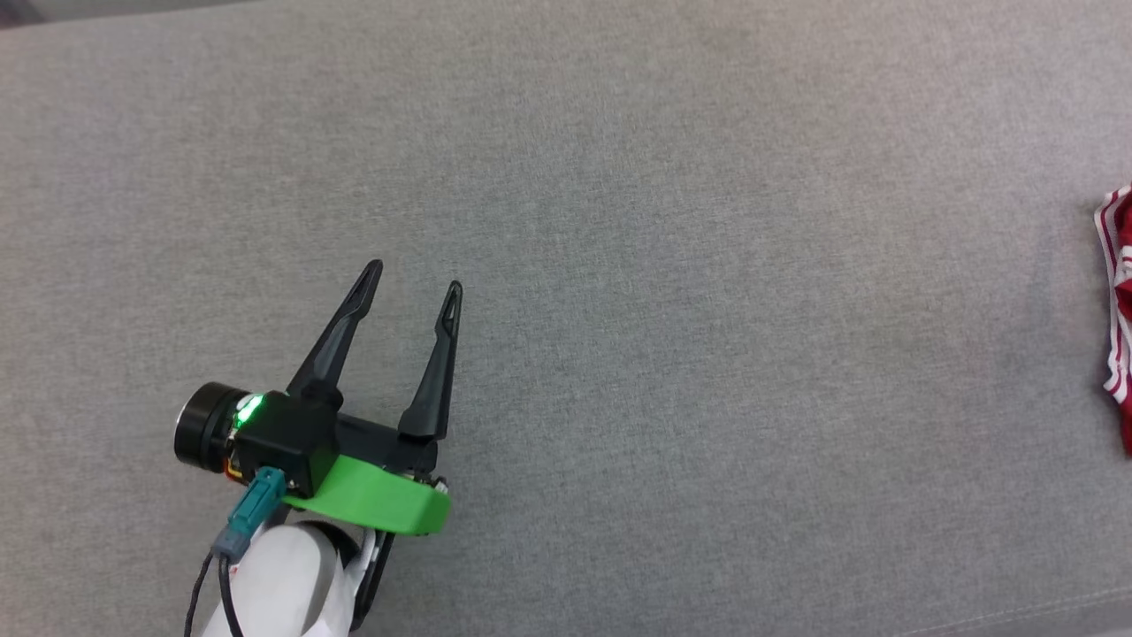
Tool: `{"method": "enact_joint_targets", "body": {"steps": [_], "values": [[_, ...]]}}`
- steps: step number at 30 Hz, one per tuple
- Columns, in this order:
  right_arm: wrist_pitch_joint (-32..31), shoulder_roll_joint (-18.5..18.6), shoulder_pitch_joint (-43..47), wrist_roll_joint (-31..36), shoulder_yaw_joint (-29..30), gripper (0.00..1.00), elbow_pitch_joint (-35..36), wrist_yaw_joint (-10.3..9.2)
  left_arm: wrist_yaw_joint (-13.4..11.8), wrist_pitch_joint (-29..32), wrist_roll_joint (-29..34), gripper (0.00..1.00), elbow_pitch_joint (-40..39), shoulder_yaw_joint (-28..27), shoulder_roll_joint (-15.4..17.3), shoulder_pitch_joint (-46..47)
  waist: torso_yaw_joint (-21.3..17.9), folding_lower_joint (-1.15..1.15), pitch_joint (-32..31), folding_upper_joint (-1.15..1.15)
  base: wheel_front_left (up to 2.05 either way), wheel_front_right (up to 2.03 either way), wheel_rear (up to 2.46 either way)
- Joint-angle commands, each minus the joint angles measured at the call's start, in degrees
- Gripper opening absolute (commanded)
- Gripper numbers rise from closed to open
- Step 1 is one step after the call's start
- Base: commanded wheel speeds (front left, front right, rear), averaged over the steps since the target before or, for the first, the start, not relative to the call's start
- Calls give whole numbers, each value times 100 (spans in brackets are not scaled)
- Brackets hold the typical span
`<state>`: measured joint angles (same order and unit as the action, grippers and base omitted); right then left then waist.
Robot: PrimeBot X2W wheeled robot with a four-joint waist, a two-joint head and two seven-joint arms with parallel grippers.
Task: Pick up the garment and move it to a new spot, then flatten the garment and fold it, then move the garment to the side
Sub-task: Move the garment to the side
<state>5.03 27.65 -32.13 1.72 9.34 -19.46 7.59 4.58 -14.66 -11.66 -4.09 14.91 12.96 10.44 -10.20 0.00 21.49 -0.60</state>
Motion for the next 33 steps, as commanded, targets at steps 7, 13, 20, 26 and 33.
{"method": "enact_joint_targets", "body": {"steps": [7, 13, 20, 26, 33], "values": [[-80, -734, 1036, -511, -341, 100, 1667, -10, -108, -33, -81, 100, 272, -434, -248, -318, 648, 0, -1058, 60, 0, 0, 0], [102, -1400, 1869, -708, -343, 100, 2345, -10, -120, -33, 15, 100, 513, -629, -448, -559, 937, 0, -1312, 60, 0, 0, 0], [552, -2016, 2620, -779, -348, 100, 2271, -10, -92, -33, 105, 100, 686, -809, -651, -738, 1153, 0, -1487, 60, 0, 0, 0], [761, -2324, 2988, -630, -422, 100, 1960, -10, -14, -33, 193, 100, 794, -939, -784, -894, 1208, 0, -1582, 60, 0, 0, 0], [838, -2414, 3057, -503, -600, 100, 1792, -10, 27, -33, 384, 100, 897, -1035, -862, -936, 1207, 0, -1623, 60, 0, 0, 0]]}}
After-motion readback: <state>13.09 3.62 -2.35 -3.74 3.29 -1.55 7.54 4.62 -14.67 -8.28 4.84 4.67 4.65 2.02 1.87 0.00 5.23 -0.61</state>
